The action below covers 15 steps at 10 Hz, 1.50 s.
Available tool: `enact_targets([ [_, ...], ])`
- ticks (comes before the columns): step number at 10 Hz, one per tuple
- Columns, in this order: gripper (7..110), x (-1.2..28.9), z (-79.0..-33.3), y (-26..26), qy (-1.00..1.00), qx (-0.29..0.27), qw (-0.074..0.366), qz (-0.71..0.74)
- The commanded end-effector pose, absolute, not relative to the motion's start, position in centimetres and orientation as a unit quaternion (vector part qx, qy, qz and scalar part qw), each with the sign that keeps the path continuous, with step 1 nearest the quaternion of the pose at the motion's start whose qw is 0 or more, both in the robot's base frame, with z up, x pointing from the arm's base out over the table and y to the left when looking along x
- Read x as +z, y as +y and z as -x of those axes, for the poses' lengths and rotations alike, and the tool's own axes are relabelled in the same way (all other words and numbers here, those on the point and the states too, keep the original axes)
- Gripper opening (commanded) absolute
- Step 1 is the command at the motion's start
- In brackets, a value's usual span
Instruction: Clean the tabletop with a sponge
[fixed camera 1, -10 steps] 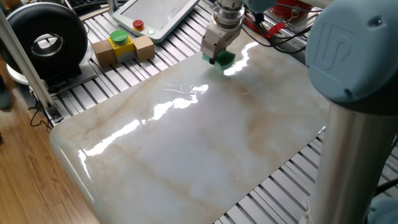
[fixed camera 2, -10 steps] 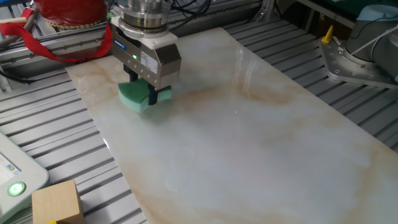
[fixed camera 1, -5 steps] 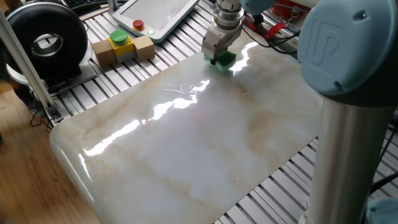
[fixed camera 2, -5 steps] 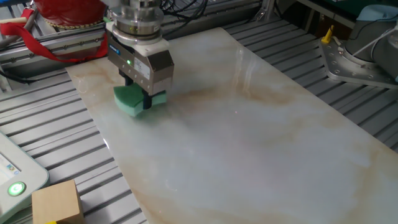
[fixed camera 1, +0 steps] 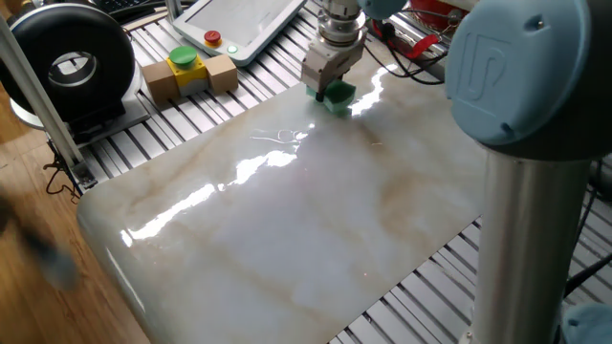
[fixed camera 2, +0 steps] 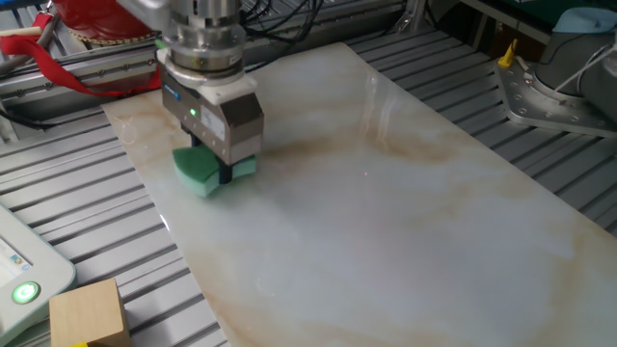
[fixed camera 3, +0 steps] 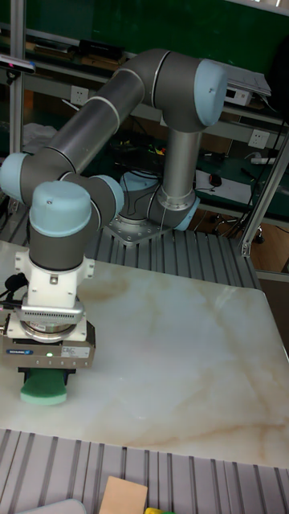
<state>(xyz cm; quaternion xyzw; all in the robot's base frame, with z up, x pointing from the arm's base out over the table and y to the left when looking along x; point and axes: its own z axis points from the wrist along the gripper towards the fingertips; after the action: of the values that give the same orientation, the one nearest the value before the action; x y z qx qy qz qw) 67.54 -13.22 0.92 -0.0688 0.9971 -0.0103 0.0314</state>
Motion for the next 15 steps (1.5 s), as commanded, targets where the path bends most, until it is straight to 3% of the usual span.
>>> enact_targets([
  [1, 7, 0.6, -69.7, -11.4, 0.996, -0.014, 0.042, 0.078],
  [15, 7, -0.4, -70.6, -5.7, 0.997, 0.015, 0.050, 0.057],
])
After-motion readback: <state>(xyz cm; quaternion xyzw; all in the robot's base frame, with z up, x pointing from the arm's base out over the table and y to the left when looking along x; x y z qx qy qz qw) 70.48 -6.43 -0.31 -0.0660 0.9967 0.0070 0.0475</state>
